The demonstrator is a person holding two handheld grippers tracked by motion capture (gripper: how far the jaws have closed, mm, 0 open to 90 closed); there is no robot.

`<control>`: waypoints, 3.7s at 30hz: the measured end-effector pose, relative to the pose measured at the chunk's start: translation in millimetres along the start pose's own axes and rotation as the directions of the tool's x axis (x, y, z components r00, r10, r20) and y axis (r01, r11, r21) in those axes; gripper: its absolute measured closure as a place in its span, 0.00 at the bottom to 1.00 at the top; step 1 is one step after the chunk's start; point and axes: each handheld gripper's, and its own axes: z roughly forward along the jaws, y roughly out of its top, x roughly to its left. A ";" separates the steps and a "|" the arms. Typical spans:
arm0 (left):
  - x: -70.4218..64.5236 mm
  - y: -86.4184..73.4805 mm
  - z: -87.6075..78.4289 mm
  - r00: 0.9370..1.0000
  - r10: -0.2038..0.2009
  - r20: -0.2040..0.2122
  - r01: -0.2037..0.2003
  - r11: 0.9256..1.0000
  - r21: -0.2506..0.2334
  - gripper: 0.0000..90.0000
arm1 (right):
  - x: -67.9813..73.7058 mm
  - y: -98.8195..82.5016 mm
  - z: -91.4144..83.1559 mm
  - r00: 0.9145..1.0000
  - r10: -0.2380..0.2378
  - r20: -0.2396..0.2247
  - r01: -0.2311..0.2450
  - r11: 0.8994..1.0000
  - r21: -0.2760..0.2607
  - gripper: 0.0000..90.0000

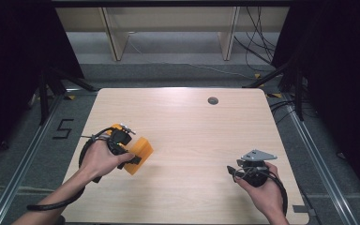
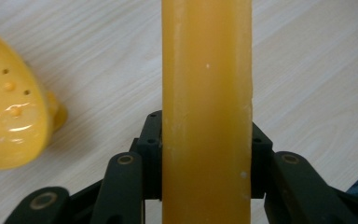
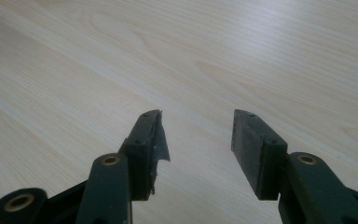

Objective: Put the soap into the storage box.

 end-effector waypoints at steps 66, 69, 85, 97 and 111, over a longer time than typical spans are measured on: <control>94.9 37.2 -11.1 0.867 -0.420 -0.269 0.419 0.906 -0.061 0.67 | 2.2 2.3 0.9 1.000 0.028 -0.003 -0.028 1.000 0.005 0.58; 95.7 36.8 -9.0 0.861 -0.426 -0.278 0.426 0.902 -0.064 0.67 | 2.9 2.4 0.9 0.999 0.037 -0.002 -0.037 0.999 0.006 0.58; 103.8 36.5 0.9 0.846 -0.447 -0.291 0.454 0.890 -0.049 0.67 | 2.9 2.2 0.7 0.999 0.038 -0.003 -0.038 0.999 0.012 0.58; 107.1 37.3 5.2 0.847 -0.450 -0.283 0.457 0.888 -0.044 0.67 | 2.9 2.1 0.9 0.999 0.037 -0.002 -0.037 0.999 0.015 0.58; 105.3 41.1 8.4 0.833 -0.469 -0.293 0.479 0.877 -0.040 0.67 | 2.6 2.0 0.9 0.999 0.037 -0.002 -0.037 0.999 0.015 0.58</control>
